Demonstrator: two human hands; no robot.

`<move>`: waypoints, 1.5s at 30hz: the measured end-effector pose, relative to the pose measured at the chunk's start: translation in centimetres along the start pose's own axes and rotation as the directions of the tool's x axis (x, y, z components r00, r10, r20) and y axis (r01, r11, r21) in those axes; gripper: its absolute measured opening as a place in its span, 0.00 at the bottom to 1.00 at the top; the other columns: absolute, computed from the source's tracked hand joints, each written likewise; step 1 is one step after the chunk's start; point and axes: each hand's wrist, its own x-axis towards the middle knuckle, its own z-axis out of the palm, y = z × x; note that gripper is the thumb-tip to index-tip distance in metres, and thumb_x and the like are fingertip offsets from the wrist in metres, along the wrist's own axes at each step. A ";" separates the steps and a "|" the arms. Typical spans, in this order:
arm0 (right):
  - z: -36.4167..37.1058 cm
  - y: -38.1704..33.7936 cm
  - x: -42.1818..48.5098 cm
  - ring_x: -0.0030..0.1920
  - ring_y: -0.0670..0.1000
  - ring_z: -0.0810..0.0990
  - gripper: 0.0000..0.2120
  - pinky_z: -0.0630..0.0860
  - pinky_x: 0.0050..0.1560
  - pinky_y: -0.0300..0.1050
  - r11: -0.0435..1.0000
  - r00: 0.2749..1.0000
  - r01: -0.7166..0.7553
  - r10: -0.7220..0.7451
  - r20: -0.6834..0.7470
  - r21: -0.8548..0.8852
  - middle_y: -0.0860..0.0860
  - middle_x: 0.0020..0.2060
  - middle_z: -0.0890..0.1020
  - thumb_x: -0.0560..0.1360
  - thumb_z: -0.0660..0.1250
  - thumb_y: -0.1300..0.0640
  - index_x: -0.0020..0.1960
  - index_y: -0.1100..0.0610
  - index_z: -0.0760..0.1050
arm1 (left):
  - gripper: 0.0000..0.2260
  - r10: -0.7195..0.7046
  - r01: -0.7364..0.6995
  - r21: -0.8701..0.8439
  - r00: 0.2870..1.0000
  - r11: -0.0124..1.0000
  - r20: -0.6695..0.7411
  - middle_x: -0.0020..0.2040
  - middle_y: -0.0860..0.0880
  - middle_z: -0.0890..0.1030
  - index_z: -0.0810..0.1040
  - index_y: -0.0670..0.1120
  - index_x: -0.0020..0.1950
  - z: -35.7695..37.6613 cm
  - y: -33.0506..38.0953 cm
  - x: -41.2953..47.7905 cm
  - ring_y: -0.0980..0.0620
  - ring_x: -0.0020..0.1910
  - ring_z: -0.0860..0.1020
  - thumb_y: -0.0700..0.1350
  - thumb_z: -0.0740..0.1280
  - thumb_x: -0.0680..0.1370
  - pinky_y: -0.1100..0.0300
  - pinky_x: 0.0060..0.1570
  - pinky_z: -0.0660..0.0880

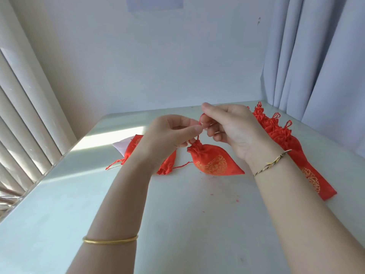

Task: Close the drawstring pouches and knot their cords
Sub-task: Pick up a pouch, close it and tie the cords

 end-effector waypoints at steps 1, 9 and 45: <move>0.2 -0.1 -0.1 0.25 0.45 0.72 0.14 0.66 0.26 0.36 1.000 1.000 0.026 -0.026 0.001 -0.015 0.49 0.28 0.78 0.75 0.67 0.53 0.31 0.56 0.77 | 0.02 0.011 -0.011 0.030 1.000 0.999 -0.006 0.32 0.50 0.78 0.81 0.44 0.41 0.1 0.1 0.0 0.54 0.34 0.75 0.41 0.71 0.73 0.57 0.44 0.72; 0.5 -0.3 0.0 0.23 0.52 0.75 0.17 0.65 0.22 0.37 0.948 0.969 -0.218 0.182 0.168 0.233 0.57 0.35 0.80 0.80 0.51 0.53 0.46 0.62 0.73 | 0.07 0.007 -0.009 -0.040 0.998 0.999 -0.055 0.33 0.49 0.78 0.80 0.40 0.42 0.1 0.0 0.3 0.52 0.34 0.75 0.41 0.65 0.77 0.60 0.41 0.73; 2.2 1.5 0.2 0.37 0.47 0.74 0.06 0.70 0.39 0.38 0.631 0.901 0.378 -0.418 0.113 -0.678 0.52 0.37 0.79 0.74 0.66 0.61 0.41 0.60 0.81 | 0.17 -0.051 0.035 -0.074 0.973 0.997 -0.223 0.38 0.49 0.74 0.76 0.47 0.54 -0.7 0.1 0.5 0.52 0.34 0.73 0.34 0.71 0.68 0.55 0.42 0.72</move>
